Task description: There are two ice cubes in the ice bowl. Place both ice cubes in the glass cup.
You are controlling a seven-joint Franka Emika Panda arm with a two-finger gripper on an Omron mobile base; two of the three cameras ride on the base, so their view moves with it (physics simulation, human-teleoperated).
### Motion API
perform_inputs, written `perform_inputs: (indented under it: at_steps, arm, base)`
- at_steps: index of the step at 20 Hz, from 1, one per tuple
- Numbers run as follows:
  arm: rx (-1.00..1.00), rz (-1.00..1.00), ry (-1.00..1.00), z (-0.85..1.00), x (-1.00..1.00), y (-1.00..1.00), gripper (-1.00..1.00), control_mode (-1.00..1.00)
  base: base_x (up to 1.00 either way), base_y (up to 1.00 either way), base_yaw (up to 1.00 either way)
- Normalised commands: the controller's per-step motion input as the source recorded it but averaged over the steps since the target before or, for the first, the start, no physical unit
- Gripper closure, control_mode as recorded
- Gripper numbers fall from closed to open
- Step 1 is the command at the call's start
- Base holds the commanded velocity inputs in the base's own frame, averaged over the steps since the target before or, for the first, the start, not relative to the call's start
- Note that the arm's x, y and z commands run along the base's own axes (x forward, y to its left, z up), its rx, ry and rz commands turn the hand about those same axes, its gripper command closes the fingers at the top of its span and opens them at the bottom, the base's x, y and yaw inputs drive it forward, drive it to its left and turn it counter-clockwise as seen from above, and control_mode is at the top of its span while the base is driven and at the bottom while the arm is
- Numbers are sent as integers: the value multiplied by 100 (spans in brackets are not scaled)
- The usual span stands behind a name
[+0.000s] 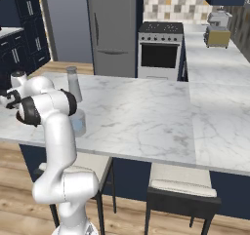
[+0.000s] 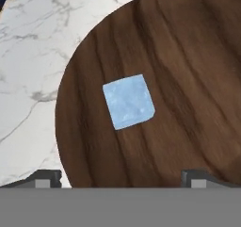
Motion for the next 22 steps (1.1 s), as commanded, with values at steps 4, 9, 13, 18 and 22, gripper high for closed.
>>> perform_inputs:
  at_steps: [4,9,13,18,22]
  arm:
    - [-4,0,1,-21,32,19,-100,-100]
    - [-4,0,6,-10,11,9,-100,-100]
    - [-2,0,0,-21,22,0,-100,-100]
    - [0,0,0,-29,29,0,-100,-100]
    - [0,0,0,-26,23,0,-100,-100]
  base:
    - [0,0,0]
    - [0,0,0]
    - [0,0,0]
    - [0,0,0]
    - [0,0,0]
